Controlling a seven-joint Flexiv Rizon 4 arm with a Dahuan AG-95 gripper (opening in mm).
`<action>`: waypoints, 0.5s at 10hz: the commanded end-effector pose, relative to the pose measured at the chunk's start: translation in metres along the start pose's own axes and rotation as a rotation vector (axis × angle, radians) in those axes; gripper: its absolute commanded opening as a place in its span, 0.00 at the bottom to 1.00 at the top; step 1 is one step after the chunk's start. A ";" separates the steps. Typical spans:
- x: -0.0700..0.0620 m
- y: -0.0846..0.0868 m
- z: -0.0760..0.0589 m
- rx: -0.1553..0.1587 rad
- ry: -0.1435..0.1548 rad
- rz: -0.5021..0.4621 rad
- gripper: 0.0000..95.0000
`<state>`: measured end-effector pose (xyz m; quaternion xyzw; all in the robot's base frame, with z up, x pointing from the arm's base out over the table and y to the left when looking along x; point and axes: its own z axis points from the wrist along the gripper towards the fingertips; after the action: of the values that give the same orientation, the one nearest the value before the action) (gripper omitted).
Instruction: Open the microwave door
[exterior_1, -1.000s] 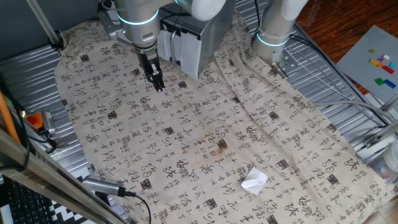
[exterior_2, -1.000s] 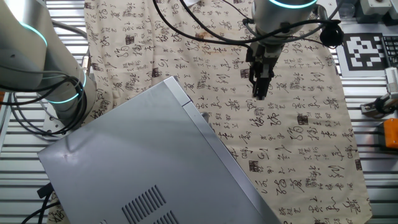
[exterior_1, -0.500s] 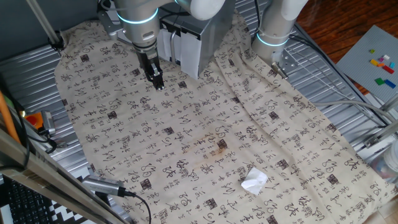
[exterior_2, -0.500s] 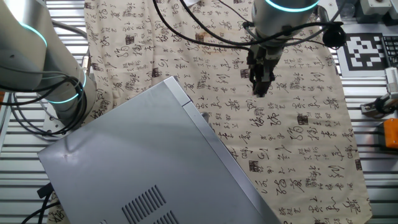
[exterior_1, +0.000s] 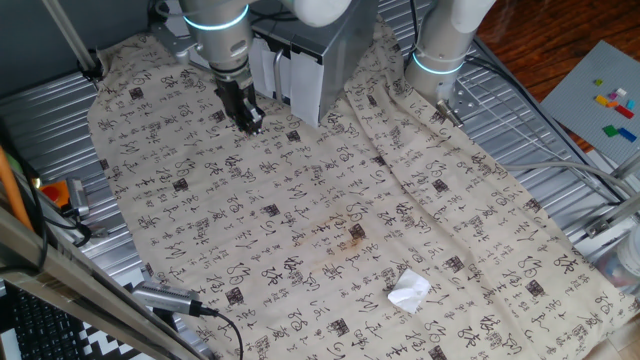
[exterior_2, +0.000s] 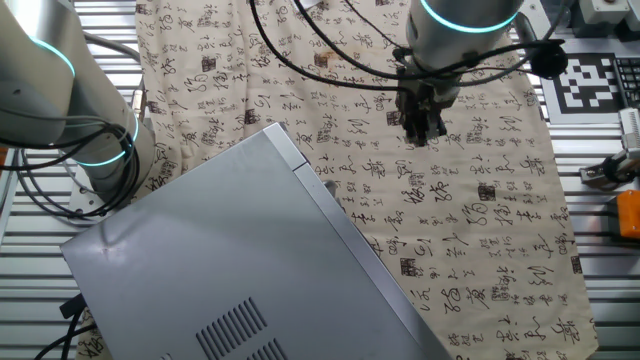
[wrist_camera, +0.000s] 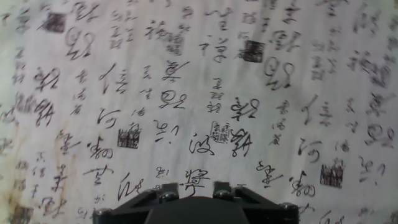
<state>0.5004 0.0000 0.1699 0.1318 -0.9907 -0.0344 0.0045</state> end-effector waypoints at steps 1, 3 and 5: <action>0.000 0.000 0.000 0.004 0.038 -0.006 0.00; 0.000 -0.004 0.003 0.041 0.093 -0.036 0.00; 0.005 -0.020 0.004 0.053 0.165 -0.062 0.00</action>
<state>0.5013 -0.0133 0.1652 0.1583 -0.9853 -0.0029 0.0637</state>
